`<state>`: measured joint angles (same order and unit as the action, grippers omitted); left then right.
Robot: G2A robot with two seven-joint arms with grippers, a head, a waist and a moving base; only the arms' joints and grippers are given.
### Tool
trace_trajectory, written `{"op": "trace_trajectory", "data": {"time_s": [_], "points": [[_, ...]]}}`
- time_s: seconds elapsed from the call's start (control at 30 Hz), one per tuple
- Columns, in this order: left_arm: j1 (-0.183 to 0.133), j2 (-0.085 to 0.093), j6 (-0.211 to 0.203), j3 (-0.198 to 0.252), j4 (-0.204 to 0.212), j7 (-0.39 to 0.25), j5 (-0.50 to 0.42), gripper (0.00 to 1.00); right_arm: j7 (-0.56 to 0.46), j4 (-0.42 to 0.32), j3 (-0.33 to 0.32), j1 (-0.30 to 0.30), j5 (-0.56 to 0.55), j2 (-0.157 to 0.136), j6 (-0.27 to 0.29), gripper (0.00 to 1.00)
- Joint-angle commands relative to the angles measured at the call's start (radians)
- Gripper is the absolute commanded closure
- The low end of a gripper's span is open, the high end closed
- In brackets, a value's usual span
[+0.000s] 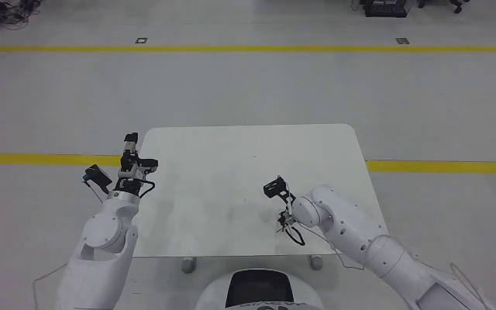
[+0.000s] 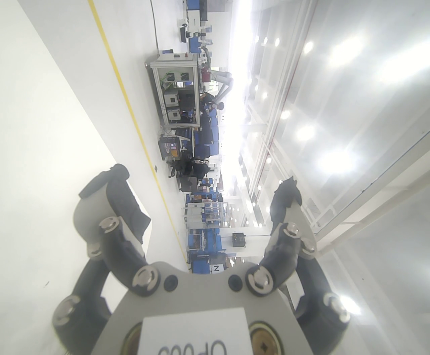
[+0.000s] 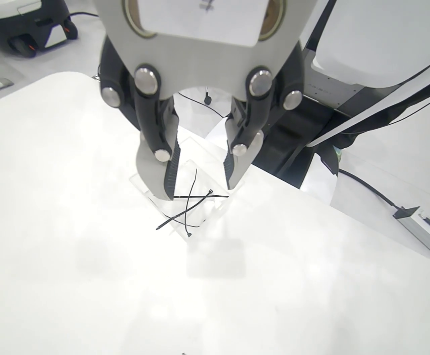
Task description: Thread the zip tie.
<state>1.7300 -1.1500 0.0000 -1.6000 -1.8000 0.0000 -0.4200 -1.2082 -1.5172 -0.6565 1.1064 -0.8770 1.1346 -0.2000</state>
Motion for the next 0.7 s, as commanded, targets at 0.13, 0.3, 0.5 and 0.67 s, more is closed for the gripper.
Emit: {"op": "trace_trajectory", "data": {"time_s": [0.13, 0.3, 0.5, 0.67], "points": [[0.0, 0.0, 0.0, 0.0, 0.0, 0.0, 0.0, 0.0, 0.012, 0.049, 0.013, -0.005, 0.017, 0.015, 0.008, 0.73], [0.0, 0.0, 0.0, 0.0, 0.0, 0.0, 0.0, 0.0, 0.033, 0.099, 0.022, -0.011, 0.039, 0.029, 0.005, 0.72], [0.0, 0.0, 0.0, 0.0, 0.0, 0.0, 0.0, 0.0, 0.065, 0.144, 0.021, -0.015, 0.054, 0.045, -0.036, 0.74], [0.0, 0.0, 0.0, 0.0, 0.0, 0.0, 0.0, 0.0, 0.072, 0.169, 0.017, -0.016, 0.058, 0.053, -0.062, 0.76]]}}
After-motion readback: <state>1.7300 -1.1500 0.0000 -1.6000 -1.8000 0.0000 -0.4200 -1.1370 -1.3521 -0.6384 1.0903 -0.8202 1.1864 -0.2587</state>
